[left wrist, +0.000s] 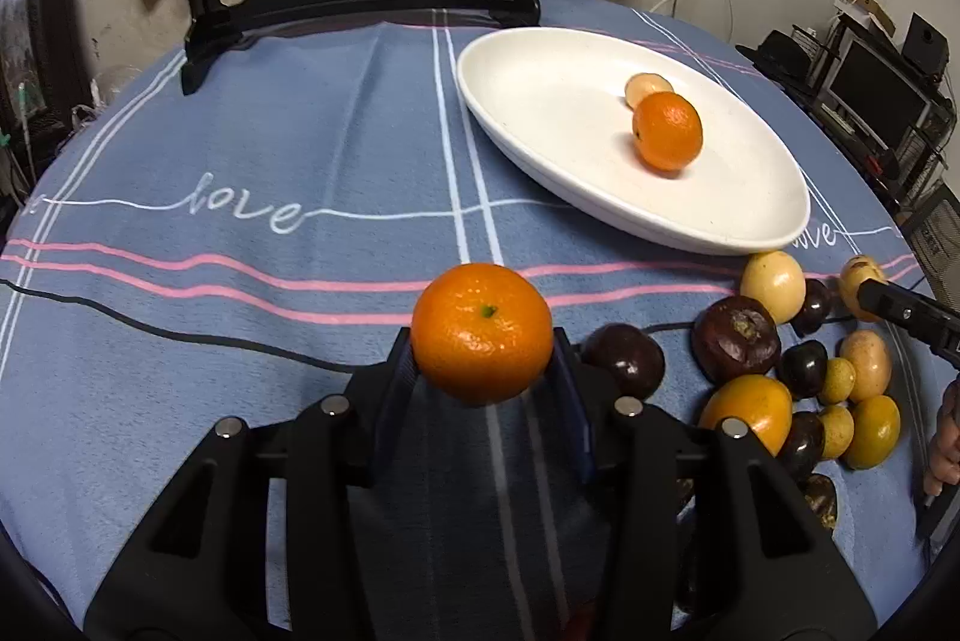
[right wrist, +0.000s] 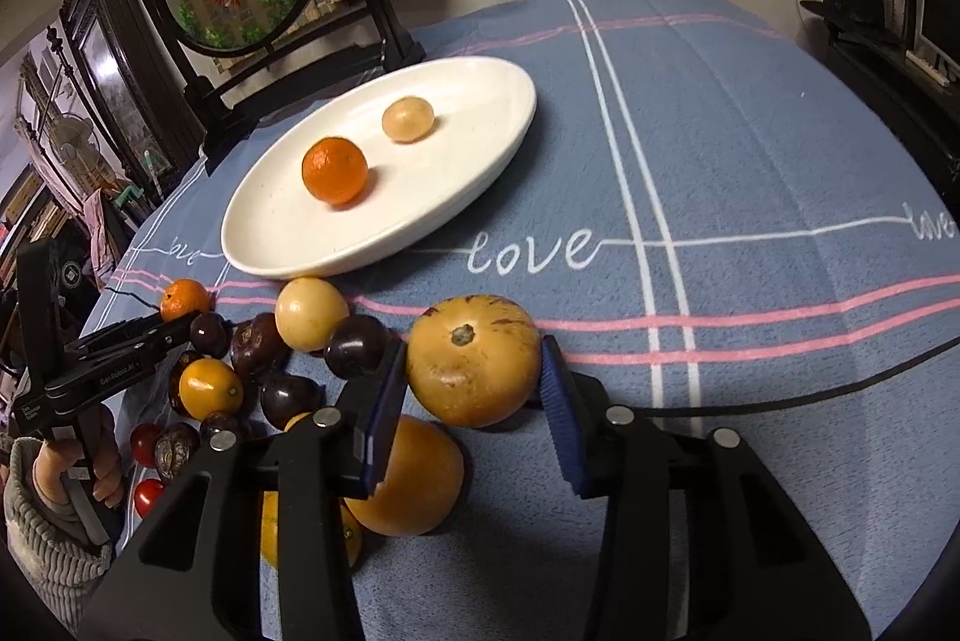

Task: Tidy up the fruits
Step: 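Lower both held fruits onto the white plate and open both tools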

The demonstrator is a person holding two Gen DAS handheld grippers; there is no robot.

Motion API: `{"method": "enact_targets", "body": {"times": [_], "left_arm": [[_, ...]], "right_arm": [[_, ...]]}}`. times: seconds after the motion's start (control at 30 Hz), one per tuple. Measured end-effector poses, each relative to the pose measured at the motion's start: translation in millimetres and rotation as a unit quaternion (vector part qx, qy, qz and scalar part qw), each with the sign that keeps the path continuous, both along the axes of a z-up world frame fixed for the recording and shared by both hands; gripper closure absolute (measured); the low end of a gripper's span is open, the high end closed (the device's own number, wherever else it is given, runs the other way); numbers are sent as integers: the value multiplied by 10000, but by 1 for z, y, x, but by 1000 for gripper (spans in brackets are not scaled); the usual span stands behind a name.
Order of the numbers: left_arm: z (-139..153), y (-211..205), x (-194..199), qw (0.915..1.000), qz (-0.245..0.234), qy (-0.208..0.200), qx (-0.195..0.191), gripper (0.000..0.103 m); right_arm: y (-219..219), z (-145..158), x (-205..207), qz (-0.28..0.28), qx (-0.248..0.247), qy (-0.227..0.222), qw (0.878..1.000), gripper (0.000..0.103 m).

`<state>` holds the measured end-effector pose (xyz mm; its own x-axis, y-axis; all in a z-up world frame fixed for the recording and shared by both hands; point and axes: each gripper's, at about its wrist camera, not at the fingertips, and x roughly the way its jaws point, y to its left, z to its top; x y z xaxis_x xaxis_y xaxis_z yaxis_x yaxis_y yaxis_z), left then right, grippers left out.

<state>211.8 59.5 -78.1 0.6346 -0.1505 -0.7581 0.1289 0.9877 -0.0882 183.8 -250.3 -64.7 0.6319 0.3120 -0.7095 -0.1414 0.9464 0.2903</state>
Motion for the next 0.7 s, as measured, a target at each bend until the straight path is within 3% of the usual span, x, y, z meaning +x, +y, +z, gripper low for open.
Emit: {"method": "enact_targets", "body": {"times": [0.3,0.4,0.53,0.7], "left_arm": [[28,-7,-1,9995,-100,-218,-210,58],[48,-18,13,9991,-118,-404,-30,58],[69,-31,42,9984,-187,-499,-175,58],[60,-40,77,9986,-148,-344,-368,58]], "right_arm": [[-11,17,-6,-159,200,-304,9992,59],[-5,31,0,-101,196,-423,9989,59],[16,51,22,94,45,-649,9978,59],[48,48,57,356,-181,-622,9973,59]]}}
